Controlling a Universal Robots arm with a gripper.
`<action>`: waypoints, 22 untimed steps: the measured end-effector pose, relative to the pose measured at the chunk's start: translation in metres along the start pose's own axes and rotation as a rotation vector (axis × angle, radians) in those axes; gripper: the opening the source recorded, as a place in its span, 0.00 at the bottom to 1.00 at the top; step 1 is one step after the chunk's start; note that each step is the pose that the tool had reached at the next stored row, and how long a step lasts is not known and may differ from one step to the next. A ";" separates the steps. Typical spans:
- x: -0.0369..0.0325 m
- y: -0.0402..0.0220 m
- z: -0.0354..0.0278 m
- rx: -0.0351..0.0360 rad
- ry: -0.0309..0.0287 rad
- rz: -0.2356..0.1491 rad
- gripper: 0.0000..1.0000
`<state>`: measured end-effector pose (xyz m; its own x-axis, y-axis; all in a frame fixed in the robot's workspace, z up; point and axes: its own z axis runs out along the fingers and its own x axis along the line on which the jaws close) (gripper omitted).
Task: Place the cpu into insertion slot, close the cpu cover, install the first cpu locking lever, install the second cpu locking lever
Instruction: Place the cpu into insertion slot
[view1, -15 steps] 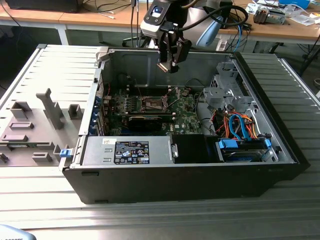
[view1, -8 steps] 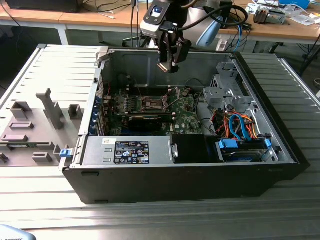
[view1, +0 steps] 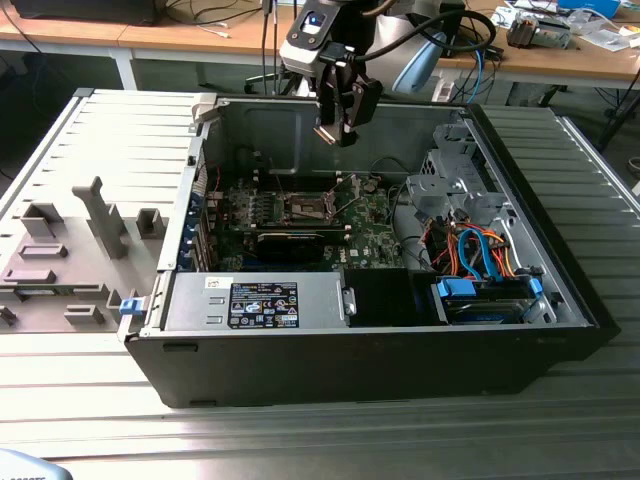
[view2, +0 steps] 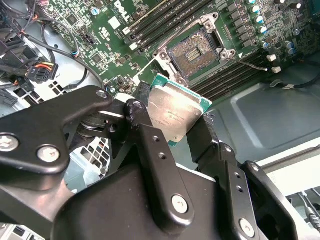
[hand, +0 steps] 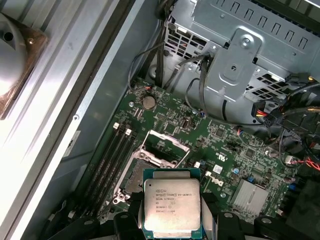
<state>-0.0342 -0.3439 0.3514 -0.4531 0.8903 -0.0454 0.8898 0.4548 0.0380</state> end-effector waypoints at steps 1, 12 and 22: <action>0.0000 0.0000 0.0000 0.0002 -0.0004 0.001 0.55; 0.0000 0.0000 0.0001 0.0019 -0.0033 0.009 0.55; 0.0000 0.0000 0.0002 0.0036 -0.0063 0.017 0.55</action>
<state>-0.0342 -0.3439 0.3512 -0.4374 0.8978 -0.0510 0.8976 0.4393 0.0352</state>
